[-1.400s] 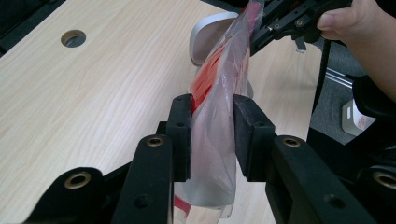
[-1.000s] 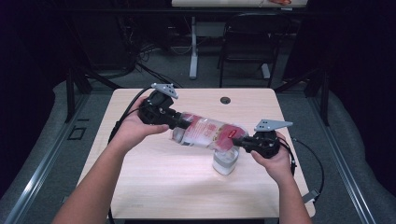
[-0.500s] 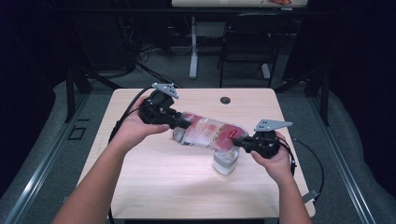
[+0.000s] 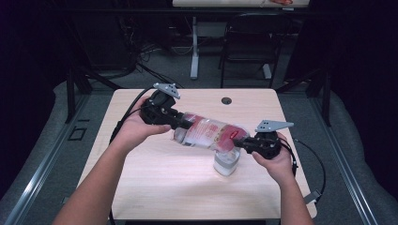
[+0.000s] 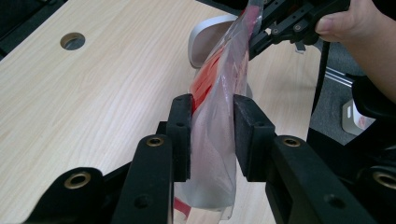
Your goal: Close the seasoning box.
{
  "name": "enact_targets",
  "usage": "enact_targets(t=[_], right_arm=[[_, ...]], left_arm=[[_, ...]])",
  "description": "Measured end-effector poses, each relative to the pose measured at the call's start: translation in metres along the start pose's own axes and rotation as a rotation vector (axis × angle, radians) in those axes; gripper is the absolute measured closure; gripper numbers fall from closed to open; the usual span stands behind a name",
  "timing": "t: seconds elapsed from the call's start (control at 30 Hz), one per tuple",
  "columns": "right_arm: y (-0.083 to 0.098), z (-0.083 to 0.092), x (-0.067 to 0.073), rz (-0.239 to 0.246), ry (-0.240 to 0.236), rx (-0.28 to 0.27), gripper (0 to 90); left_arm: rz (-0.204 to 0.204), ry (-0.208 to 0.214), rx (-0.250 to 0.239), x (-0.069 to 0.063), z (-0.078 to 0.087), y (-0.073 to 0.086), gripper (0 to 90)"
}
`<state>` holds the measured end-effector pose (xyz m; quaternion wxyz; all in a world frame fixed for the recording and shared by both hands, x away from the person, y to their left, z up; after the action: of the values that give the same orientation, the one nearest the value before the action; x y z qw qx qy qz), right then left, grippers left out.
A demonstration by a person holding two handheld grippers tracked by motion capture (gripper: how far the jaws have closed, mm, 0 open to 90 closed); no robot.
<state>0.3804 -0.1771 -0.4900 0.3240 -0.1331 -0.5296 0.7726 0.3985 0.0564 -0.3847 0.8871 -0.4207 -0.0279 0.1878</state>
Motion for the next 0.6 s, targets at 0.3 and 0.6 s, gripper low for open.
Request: enact_targets(t=[0.3, 0.6], right_arm=[[0.0005, 0.0001, -0.0002, 0.002, 0.0, 0.005, 83.7], [0.0012, 0.0003, -0.0005, 0.004, 0.003, 0.01, 83.7]], left_arm=[[-0.003, 0.002, 0.002, -0.0009, -0.0003, -0.0016, 70.0], [-0.004, 0.002, -0.004, -0.0024, -0.0011, -0.0036, 70.0]])
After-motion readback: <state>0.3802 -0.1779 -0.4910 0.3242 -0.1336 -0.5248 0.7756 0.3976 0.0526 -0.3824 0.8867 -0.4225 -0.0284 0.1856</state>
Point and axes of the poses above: each handheld gripper's, and its own axes: z roughly backward along the jaws, y roughly out of its underside, x roughly to its left, the point moved 7 cm from there along -z, roughly forward along the jaws, and after that the axes turned 6 degrees about -x, right-handed, at the moved point
